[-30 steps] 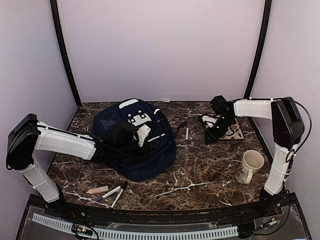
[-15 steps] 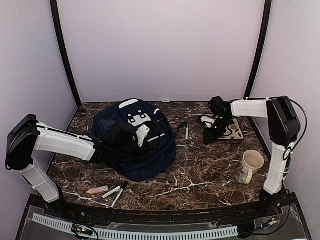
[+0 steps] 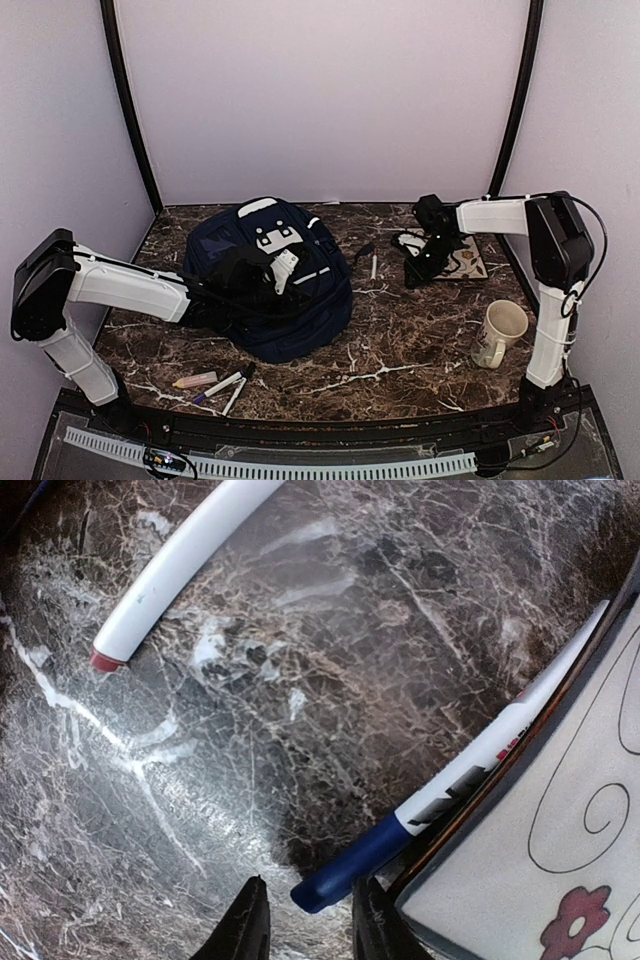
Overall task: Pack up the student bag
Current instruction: Pick up the pencil case from the center of the board.
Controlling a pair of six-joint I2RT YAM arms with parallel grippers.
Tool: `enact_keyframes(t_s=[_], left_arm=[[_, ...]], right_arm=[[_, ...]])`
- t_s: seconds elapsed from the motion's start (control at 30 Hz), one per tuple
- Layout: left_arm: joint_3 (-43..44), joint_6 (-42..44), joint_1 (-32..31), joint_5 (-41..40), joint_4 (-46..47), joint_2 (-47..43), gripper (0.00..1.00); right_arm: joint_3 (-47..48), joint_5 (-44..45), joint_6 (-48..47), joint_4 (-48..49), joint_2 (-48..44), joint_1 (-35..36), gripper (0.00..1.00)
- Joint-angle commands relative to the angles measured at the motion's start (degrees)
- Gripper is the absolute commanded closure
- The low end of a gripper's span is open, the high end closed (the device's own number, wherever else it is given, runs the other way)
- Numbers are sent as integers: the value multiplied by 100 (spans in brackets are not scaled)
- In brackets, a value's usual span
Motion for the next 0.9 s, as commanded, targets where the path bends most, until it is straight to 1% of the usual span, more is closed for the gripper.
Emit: enact_keyframes(t_s=[0.0, 0.37, 0.7, 0.87], left_arm=[[-87, -52, 11, -5, 157, -212, 55], [-194, -101, 11, -72, 165, -306, 55], [-221, -38, 11, -212, 109, -483, 55], [-275, -7, 11, -427, -13, -712, 55]], right_arm=[[223, 164, 80, 139, 232, -5, 71], [673, 569, 73, 279, 629, 92, 76], [1123, 586, 46, 234, 917, 332, 78], [1172, 402, -87, 183, 1002, 504, 80]])
